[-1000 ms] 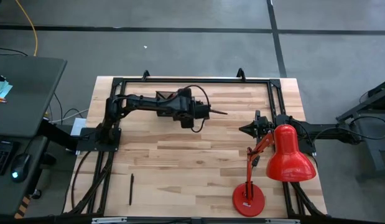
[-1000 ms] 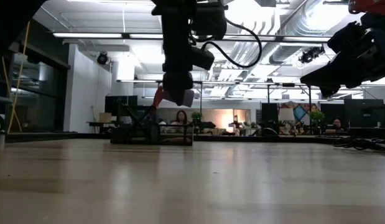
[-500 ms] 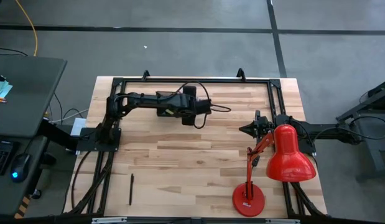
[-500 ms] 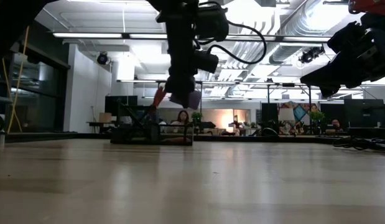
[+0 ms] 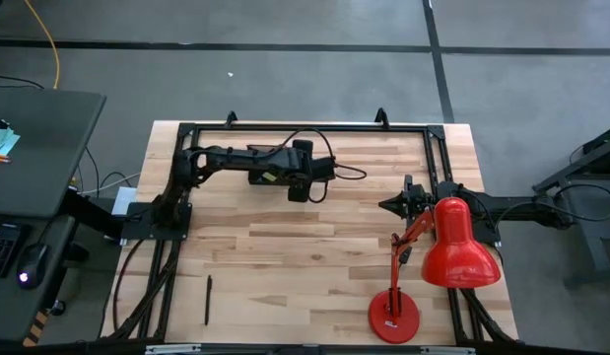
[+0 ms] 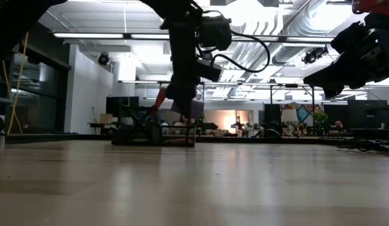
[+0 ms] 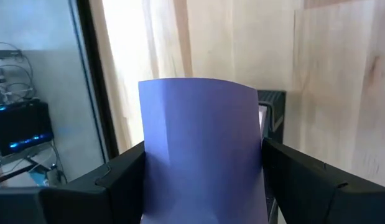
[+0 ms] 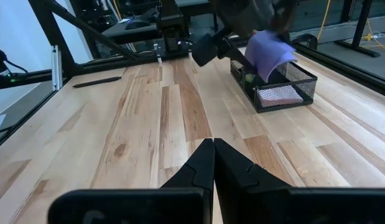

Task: Pick and place office supplies into organizer
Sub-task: Put the blue sticky notes into the black desk organizer

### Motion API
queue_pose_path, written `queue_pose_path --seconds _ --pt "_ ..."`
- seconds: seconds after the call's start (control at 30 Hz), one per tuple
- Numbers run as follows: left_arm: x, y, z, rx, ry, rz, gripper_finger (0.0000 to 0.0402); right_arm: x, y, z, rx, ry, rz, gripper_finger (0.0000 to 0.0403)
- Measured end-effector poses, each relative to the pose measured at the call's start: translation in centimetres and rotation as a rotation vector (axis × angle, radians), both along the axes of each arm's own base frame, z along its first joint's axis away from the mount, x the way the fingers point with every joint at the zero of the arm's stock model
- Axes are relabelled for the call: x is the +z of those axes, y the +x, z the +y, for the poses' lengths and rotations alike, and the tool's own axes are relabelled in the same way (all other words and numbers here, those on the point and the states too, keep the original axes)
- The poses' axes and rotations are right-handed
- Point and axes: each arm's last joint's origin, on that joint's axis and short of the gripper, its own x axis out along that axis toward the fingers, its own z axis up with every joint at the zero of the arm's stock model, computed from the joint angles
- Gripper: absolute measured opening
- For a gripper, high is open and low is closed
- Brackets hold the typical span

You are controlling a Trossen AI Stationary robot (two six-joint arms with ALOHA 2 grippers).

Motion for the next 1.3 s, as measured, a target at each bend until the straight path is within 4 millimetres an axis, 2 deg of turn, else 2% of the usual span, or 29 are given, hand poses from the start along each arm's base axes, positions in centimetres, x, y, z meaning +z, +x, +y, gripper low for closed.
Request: queue_pose_path --seconds 0.23,0.67,1.0,1.3 --pt "-0.8 0.0 0.8 -0.004 -0.019 0.019 0.0276 0.0 0.0 0.0 0.0 0.0 0.0 0.0" --pt "-1.7 -1.6 5.0 0.076 -0.173 -0.005 0.0276 0.0 0.0 0.0 0.0 0.0 0.0 0.0" --pt "-1.8 -2.4 5.0 0.052 -0.207 0.082 0.0276 0.0 0.0 0.0 0.0 0.0 0.0 0.0" --pt "-1.8 -2.2 5.1 0.071 -0.185 0.062 0.0277 0.0 0.0 0.0 -0.001 0.0 0.0 0.0"
